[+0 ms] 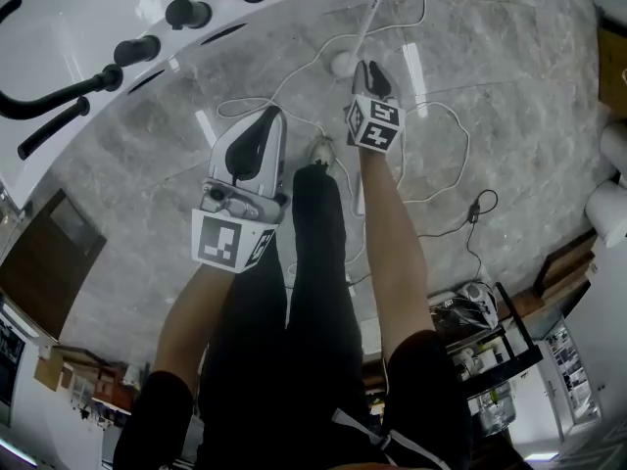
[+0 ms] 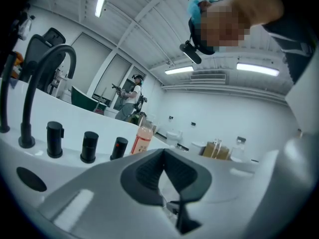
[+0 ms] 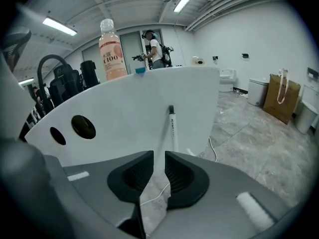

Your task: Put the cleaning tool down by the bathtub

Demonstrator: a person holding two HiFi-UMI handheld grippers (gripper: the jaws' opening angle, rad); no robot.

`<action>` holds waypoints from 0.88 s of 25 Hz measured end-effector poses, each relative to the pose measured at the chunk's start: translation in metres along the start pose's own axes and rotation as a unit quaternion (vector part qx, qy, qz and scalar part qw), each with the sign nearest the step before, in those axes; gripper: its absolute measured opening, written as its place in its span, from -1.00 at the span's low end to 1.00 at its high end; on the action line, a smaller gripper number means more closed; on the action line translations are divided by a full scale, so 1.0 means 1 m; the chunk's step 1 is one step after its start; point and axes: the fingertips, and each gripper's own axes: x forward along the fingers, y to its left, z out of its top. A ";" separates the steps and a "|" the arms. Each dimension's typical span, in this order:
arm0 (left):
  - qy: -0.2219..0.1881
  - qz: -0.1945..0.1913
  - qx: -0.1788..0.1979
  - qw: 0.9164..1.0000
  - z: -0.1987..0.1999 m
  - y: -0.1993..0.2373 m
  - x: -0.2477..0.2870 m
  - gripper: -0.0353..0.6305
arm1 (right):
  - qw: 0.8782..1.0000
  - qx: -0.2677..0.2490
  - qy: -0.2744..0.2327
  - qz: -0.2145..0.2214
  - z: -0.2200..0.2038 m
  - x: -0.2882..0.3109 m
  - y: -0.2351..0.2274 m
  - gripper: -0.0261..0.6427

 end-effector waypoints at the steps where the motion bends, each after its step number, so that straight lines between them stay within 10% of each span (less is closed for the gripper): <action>1: -0.002 -0.002 0.000 1.000 0.009 -0.002 -0.003 -0.87 | 1.000 0.002 0.000 -0.003 0.003 -0.009 0.002 -0.73; 22: -0.020 -0.032 -0.012 0.999 0.169 -0.061 -0.105 -0.87 | 0.996 0.060 -0.068 -0.012 0.096 -0.287 0.093 -0.92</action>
